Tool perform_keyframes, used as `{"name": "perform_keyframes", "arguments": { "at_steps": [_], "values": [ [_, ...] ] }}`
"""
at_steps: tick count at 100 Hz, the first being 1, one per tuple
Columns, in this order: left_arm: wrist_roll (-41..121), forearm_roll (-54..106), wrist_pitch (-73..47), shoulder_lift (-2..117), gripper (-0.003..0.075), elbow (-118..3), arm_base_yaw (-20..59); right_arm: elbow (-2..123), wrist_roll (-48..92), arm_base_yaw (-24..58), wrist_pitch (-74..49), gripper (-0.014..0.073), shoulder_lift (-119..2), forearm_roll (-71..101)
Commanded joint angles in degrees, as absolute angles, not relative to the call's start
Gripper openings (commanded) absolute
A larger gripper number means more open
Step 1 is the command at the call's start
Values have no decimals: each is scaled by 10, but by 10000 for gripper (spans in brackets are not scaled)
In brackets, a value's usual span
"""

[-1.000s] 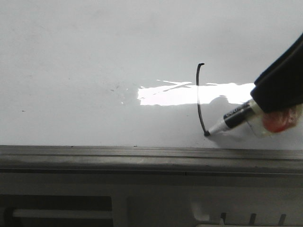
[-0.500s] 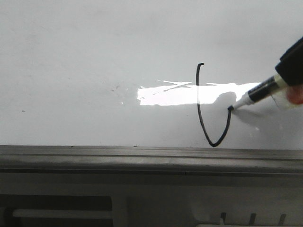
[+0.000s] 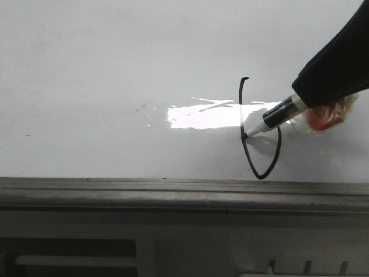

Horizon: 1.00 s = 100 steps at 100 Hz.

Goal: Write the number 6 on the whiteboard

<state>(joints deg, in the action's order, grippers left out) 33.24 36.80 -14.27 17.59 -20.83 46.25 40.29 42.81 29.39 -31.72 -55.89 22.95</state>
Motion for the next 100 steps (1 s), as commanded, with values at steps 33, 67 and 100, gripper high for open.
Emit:
{"name": "perform_keyframes", "arguments": {
  "at_steps": [33, 67, 100],
  "values": [
    [328, 379, -100, 183, 51, -223, 462, 530, 424, 321, -339, -70, -454, 280],
    [361, 375, -193, 387, 424, -280, 463, 537, 425, 321, -503, -70, -517, 282],
    [533, 377, -332, 601, 399, -421, 521, 537, 432, 363, -516, -70, -572, 305]
  ]
}}
